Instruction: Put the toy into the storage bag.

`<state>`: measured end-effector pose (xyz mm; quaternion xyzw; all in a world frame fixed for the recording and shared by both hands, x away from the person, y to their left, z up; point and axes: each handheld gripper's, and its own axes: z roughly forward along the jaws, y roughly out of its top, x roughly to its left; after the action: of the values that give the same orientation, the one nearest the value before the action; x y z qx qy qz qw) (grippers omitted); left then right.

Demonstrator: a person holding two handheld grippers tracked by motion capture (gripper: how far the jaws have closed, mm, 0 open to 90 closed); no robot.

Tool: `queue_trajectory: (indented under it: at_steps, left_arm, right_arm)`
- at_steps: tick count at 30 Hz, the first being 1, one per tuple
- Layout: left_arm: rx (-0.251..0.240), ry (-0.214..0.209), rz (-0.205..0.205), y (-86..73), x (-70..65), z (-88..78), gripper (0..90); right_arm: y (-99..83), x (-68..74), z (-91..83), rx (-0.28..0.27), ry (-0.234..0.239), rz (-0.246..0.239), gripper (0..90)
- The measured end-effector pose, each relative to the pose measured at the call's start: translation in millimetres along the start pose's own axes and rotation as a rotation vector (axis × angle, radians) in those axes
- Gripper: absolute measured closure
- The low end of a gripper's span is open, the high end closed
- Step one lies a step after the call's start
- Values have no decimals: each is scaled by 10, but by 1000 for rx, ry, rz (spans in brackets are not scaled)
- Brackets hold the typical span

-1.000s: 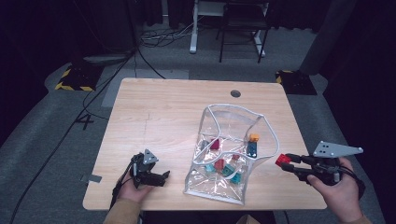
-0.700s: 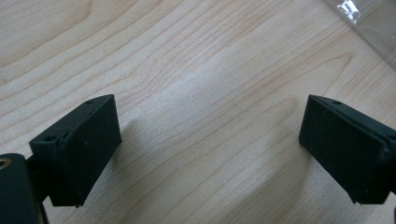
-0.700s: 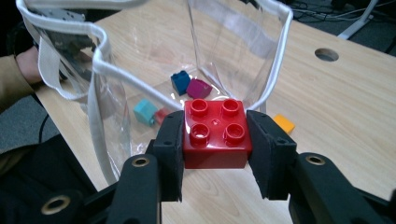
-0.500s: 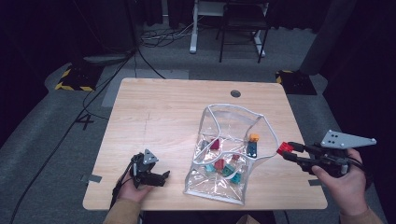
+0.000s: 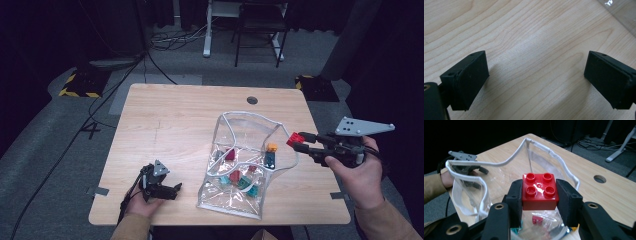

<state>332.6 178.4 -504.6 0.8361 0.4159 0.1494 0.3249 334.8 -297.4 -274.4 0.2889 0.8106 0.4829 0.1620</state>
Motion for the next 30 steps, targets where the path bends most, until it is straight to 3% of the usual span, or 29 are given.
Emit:
queue_trajectory:
  at_steps: [17,30]
  left_arm:
    - [-2,0,-4,0,2,1,57]
    - [-1,1,-5,3,4,3,57]
  right_arm:
    - [277,-158,462,-18,5,-2,591]
    - [305,-146,983,39,39,15,591]
